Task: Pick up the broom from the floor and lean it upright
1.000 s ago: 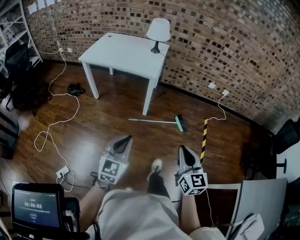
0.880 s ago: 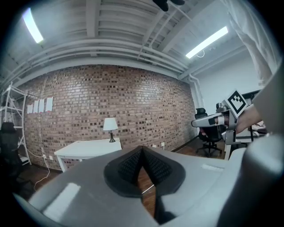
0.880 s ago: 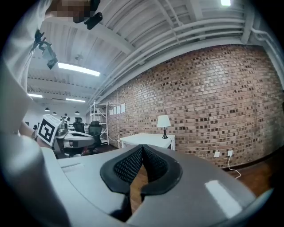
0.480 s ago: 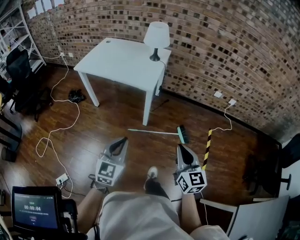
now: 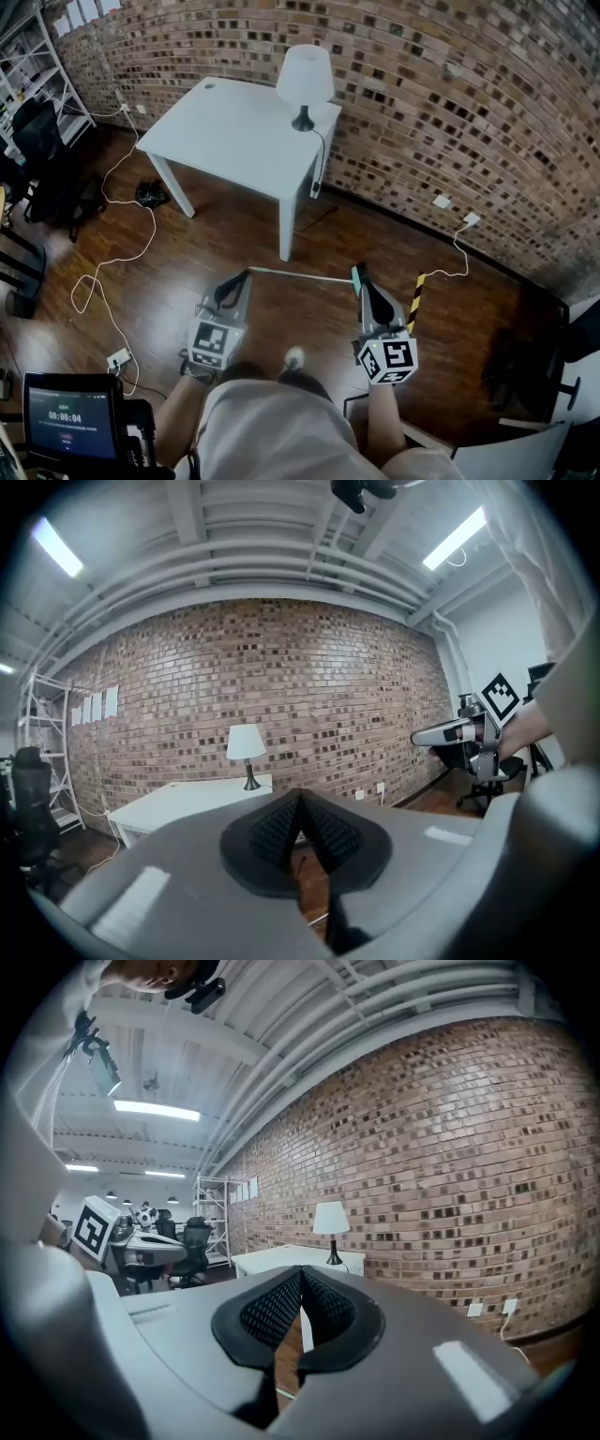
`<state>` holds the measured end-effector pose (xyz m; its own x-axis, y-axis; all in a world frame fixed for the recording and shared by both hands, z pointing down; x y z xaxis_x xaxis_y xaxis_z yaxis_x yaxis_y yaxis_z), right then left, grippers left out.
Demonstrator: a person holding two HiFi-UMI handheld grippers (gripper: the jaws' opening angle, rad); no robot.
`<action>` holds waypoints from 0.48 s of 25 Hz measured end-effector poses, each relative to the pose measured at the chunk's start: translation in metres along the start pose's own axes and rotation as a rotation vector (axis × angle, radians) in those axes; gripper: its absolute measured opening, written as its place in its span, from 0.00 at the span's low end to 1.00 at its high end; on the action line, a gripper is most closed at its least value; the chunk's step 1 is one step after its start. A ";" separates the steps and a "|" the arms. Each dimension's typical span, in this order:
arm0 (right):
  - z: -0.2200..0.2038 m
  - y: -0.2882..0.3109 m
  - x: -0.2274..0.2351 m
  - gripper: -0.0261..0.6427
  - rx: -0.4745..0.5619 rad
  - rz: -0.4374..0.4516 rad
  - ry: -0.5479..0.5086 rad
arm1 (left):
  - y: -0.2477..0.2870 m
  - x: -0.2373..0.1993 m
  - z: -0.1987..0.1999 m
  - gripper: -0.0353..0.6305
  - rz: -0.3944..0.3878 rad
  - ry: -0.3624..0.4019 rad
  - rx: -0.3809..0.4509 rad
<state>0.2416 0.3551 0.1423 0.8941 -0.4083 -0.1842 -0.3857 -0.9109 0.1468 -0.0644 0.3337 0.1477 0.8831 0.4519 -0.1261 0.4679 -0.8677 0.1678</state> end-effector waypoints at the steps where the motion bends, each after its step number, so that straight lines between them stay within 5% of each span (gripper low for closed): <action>1: 0.000 0.004 0.003 0.06 0.001 0.006 -0.005 | 0.004 -0.001 -0.001 0.05 0.003 0.000 -0.005; 12: 0.005 0.042 0.024 0.06 0.009 0.002 -0.007 | 0.047 -0.016 0.010 0.05 -0.011 0.005 -0.015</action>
<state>0.2452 0.3068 0.1389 0.8919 -0.4101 -0.1905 -0.3891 -0.9107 0.1388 -0.0572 0.2836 0.1480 0.8780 0.4626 -0.1232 0.4782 -0.8593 0.1815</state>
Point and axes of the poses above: the fingertips, and each gripper's own axes: y forward along the fingers, x to its right, z out of its top, the point moved 8 cm from there along -y, backward along the fingers, and after that the axes turned 15 degrees about -y, right-handed, at the moved point
